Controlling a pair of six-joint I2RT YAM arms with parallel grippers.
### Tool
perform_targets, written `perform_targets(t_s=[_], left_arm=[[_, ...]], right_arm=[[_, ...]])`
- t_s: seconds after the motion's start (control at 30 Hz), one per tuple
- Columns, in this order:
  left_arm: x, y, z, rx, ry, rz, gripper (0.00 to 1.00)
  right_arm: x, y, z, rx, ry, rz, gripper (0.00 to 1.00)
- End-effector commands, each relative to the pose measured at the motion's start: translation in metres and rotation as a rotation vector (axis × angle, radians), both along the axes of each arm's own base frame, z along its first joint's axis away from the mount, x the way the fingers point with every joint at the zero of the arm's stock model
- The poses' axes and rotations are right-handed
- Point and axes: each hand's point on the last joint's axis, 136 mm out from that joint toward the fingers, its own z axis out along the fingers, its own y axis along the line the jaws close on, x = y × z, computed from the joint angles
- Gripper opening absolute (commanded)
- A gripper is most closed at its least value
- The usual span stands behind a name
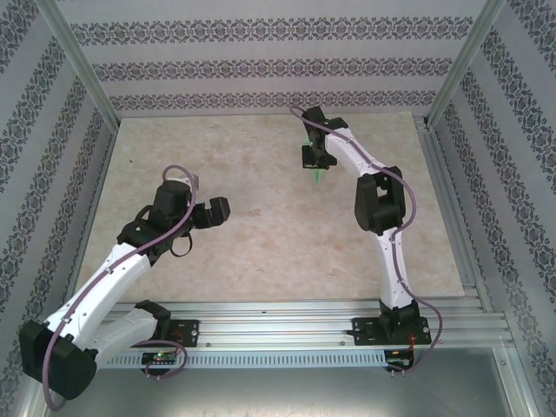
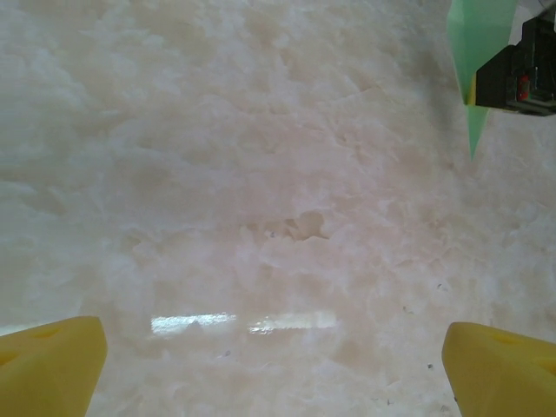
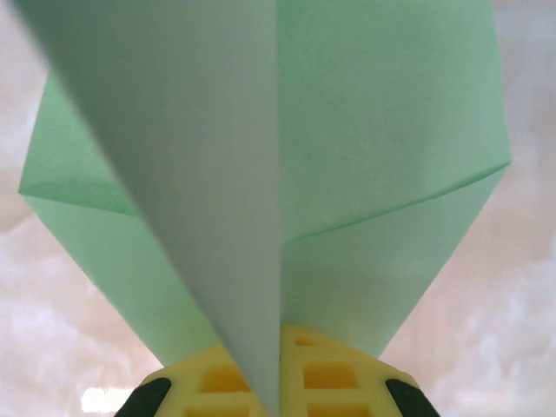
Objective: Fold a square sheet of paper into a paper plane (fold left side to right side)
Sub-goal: Place the paper plane at the top-center of the table.
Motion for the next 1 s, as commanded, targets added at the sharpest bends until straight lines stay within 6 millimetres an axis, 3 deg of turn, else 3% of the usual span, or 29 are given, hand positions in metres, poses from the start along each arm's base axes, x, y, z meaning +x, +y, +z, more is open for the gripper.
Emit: perform_targets(t_s=[0.0,0.17,0.33,0.6,0.8,0.97], left_arm=[[-0.015,0.017,-0.007,0.086,0.02,0.009,1.0],[-0.024,0.023,-0.005,0.089,0.015,0.015,1.0],[-0.028,0.025,-0.007,0.087,0.016,0.021,1.0],[-0.028,0.023,-0.006,0.08,0.014,0.017,1.0],[-0.024,0.02,0.002,0.06,-0.011,0.012,1.0],[-0.013,0.016,0.014,0.018,-0.057,0.038,1.0]], right_arm=[[0.003,-0.003,-0.006,-0.015,0.059,0.025,0.03],[0.015,-0.003,-0.018,-0.03,0.069,0.036,0.04],[0.015,-0.006,-0.033,-0.024,0.098,0.024,0.06],[0.012,-0.008,-0.035,-0.021,0.113,0.023,0.15],[0.007,-0.007,0.003,-0.013,0.076,0.034,0.27],[-0.018,-0.011,0.054,-0.044,0.037,0.051,0.41]])
